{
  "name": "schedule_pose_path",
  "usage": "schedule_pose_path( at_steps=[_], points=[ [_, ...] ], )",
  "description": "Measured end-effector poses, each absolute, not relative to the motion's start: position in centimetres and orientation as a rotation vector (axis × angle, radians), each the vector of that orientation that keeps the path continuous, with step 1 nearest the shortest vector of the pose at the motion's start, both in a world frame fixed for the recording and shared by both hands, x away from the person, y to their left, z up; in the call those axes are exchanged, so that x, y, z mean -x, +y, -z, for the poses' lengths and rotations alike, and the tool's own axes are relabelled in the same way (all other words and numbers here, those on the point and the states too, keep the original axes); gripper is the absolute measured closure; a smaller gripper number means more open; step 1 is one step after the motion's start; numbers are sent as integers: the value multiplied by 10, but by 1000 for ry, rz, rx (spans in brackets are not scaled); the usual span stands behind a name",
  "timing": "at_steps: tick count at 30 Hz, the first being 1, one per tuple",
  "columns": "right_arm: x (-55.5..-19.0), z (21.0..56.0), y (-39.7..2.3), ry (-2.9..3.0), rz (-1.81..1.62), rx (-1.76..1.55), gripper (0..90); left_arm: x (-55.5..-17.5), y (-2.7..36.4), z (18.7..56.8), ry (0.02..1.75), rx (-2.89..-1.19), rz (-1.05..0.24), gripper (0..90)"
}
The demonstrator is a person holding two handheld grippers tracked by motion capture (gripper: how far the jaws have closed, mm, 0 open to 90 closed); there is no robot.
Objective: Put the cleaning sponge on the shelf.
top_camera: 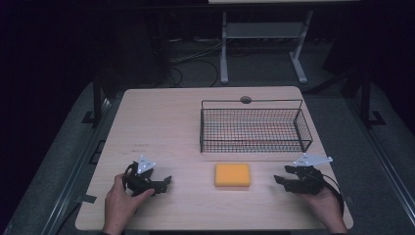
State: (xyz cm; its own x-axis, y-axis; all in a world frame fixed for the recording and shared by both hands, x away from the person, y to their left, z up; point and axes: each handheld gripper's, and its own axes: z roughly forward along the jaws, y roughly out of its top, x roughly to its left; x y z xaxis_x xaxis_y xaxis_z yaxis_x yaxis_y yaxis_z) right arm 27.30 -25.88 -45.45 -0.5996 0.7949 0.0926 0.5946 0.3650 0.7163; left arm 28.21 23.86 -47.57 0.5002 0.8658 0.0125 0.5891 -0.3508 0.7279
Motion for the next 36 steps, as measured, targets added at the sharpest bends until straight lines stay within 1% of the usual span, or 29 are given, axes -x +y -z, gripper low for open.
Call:
schedule_pose_path(
  at_steps=[1, 2, 3, 4, 5, 6, 7, 9, 10, 36],
  points=[
    [-273, 453, -258, 2365, -1074, -1232, 499, -282, 239, 476, 1188, -2072, -529, 133],
    [-273, 453, -258, 2365, -1074, -1232, 499, -282, 239, 476, 1188, -2072, -529, 133],
    [-273, 451, -256, 2382, -1085, -1218, 607, -282, 239, 476, 1188, -2072, -529, 133],
    [-273, 451, -256, 2382, -1085, -1218, 607, -282, 239, 476, 1188, -2072, -529, 133],
    [-273, 449, -254, 2391, -1100, -1205, 695, -282, 239, 476, 1188, -2072, -529, 133],
    [-273, 449, -254, 2391, -1100, -1205, 695, -282, 239, 476, 1188, -2072, -529, 133],
    [-274, 446, -252, 2407, -1113, -1188, 805, -282, 239, 476, 1189, -2072, -529, 133],
    [-273, 445, -250, 2416, -1127, -1174, 876, -282, 239, 476, 1188, -2073, -529, 133],
    [-274, 444, -248, 2427, -1130, -1159, 894, -282, 239, 476, 1188, -2072, -528, 133],
    [-268, 443, -194, 2634, -1238, -974, 896, -282, 239, 476, 1188, -2072, -528, 133]
  ],
)
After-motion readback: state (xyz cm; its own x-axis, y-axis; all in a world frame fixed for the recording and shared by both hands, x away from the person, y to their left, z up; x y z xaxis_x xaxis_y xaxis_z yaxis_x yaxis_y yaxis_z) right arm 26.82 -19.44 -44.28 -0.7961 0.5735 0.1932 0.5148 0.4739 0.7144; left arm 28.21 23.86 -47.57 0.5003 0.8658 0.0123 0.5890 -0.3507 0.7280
